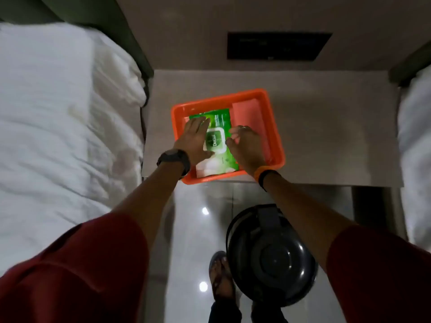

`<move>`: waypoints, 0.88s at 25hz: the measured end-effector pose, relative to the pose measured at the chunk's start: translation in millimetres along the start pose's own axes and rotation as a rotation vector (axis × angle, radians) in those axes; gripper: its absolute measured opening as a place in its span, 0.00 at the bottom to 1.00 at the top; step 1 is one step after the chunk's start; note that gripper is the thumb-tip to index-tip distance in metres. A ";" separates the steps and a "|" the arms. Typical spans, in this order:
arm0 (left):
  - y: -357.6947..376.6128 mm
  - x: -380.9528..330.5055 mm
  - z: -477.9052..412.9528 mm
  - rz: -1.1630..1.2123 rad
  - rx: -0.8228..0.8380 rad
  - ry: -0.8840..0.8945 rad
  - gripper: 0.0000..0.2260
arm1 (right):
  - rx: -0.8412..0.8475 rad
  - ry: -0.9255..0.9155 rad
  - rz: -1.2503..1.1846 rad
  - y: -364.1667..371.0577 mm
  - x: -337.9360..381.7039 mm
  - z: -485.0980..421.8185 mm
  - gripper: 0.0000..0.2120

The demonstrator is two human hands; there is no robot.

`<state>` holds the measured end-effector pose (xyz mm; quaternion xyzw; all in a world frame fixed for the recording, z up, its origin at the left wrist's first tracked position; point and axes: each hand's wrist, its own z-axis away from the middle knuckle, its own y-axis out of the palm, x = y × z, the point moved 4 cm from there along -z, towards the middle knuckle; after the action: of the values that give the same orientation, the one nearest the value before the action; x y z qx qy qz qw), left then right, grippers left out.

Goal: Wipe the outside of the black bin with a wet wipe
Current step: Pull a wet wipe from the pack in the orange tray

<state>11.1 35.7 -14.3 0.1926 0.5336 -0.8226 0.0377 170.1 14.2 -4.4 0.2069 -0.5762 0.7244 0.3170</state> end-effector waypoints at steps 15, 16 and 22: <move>38.9 22.6 -31.1 0.438 -0.073 -0.032 0.37 | 0.182 0.373 -0.073 59.8 -25.0 -55.1 0.13; 38.1 26.0 -28.6 0.574 -0.094 -0.050 0.35 | 0.150 0.351 -0.161 59.2 -26.6 -52.7 0.12; 41.3 28.8 -20.6 0.940 -0.095 -0.112 0.35 | 0.187 0.106 0.054 64.3 -33.2 -40.4 0.22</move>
<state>1.2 40.6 -67.6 0.3668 0.4229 -0.7000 0.4435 151.6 37.2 -81.8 0.1814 -0.4937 0.7933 0.3067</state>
